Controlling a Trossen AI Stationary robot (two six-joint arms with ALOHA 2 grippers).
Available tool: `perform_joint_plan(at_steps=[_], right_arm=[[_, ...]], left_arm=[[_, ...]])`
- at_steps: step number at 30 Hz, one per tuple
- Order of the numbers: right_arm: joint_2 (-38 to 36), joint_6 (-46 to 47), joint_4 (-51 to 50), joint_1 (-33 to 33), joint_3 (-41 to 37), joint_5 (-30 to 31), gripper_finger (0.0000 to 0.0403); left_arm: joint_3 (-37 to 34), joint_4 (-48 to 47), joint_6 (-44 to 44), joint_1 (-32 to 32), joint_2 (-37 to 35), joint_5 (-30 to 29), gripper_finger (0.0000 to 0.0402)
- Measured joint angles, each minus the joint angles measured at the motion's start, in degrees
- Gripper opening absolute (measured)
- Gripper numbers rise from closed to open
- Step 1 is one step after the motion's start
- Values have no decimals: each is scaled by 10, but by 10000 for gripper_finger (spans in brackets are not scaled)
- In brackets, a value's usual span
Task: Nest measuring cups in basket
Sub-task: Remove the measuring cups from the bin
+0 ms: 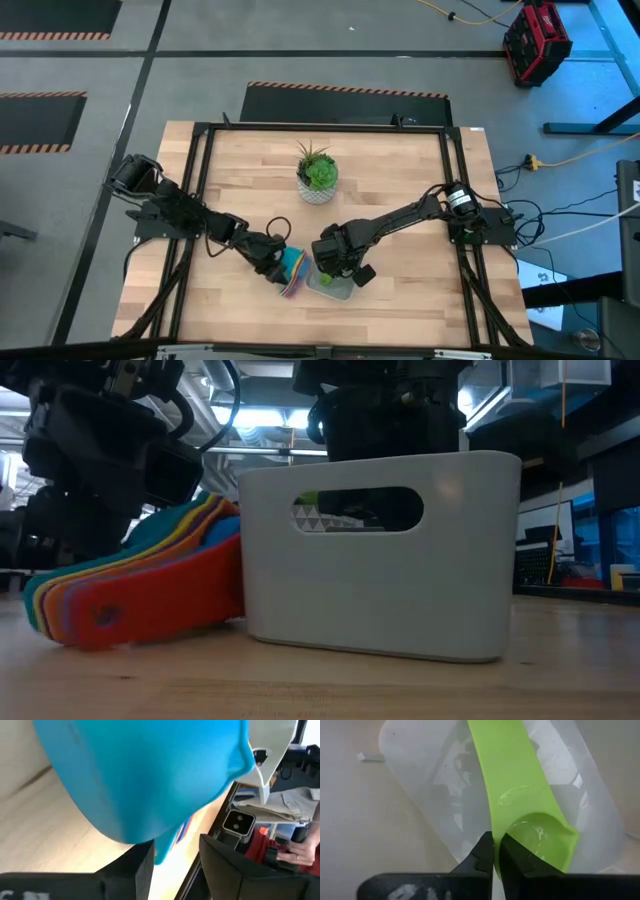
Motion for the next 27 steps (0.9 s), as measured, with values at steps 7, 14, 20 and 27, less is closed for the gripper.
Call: perform_joint_plan(at_steps=[7, 14, 20, 27], right_arm=[[0, 0, 0, 0, 0, 0, 16], [0, 0, 0, 0, 0, 1, 16], [0, -2, 0, 0, 0, 1, 16], [0, -2, -8, 0, 0, 2, 16]], left_arm=[[0, 1, 2, 0, -4, 22, 148], [1, 7, 13, -1, -9, 24, 148], [1, -1, 20, -10, -24, 38, 147], [1, -18, 21, -22, -67, 31, 147]])
